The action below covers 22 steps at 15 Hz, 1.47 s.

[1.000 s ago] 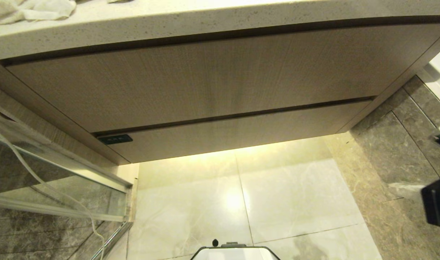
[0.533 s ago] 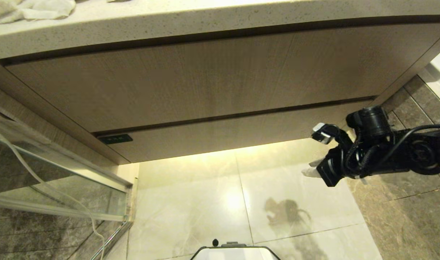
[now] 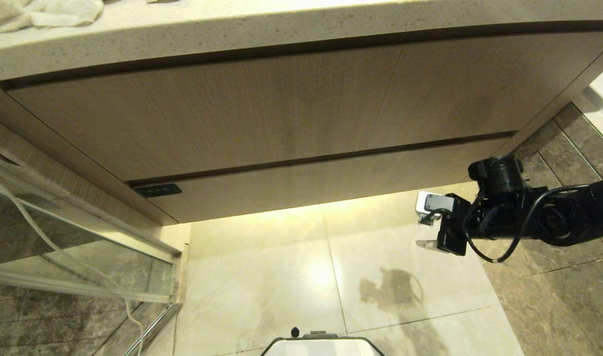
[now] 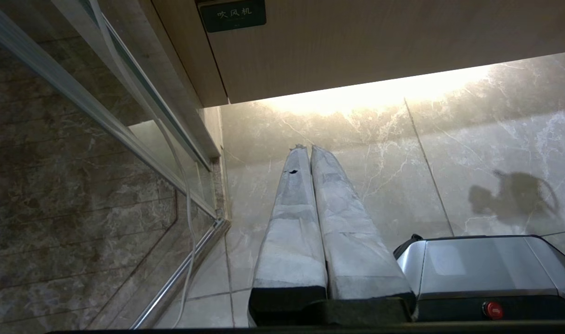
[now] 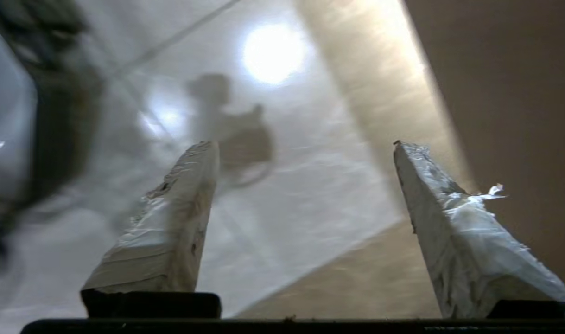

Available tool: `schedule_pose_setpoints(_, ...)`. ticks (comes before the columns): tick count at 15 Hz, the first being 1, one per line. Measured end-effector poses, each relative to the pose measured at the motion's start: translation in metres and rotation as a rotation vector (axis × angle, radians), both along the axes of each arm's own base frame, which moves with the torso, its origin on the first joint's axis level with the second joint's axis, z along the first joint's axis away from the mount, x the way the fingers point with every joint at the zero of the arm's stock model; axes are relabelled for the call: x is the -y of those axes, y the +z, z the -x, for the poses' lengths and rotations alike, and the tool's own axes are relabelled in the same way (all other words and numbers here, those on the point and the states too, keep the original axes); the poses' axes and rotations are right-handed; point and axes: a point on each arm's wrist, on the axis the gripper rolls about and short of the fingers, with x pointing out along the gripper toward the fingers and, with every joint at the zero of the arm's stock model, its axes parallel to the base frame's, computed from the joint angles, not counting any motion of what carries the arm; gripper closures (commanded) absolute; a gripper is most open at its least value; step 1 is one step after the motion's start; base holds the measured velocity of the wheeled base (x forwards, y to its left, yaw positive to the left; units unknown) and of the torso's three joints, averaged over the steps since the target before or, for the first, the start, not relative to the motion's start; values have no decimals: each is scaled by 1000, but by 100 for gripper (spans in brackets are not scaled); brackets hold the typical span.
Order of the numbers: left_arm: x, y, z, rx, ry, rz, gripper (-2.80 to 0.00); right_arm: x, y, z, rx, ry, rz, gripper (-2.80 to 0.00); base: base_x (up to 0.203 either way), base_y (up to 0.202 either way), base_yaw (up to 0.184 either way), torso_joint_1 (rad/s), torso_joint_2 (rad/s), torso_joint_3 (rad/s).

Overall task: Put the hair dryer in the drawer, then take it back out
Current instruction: Pull open the drawer

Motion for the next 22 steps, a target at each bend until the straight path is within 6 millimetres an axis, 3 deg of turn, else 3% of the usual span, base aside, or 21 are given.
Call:
schedule_pose_setpoints(6, 0, 0, 0, 0, 0, 0, 0, 2, 8, -11, 406, 160, 103, -280, 0, 0, 0, 0, 0, 0)
schedule_pose_setpoints(14, 0, 0, 0, 0, 0, 0, 0, -8, 2, -32, 437, 244, 71, -280, 0, 0, 0, 0, 0, 0)
schedule_pose_setpoints(22, 0, 0, 0, 0, 0, 0, 0, -10, 8, -63, 487, 223, 37, -280, 0, 0, 0, 0, 0, 0)
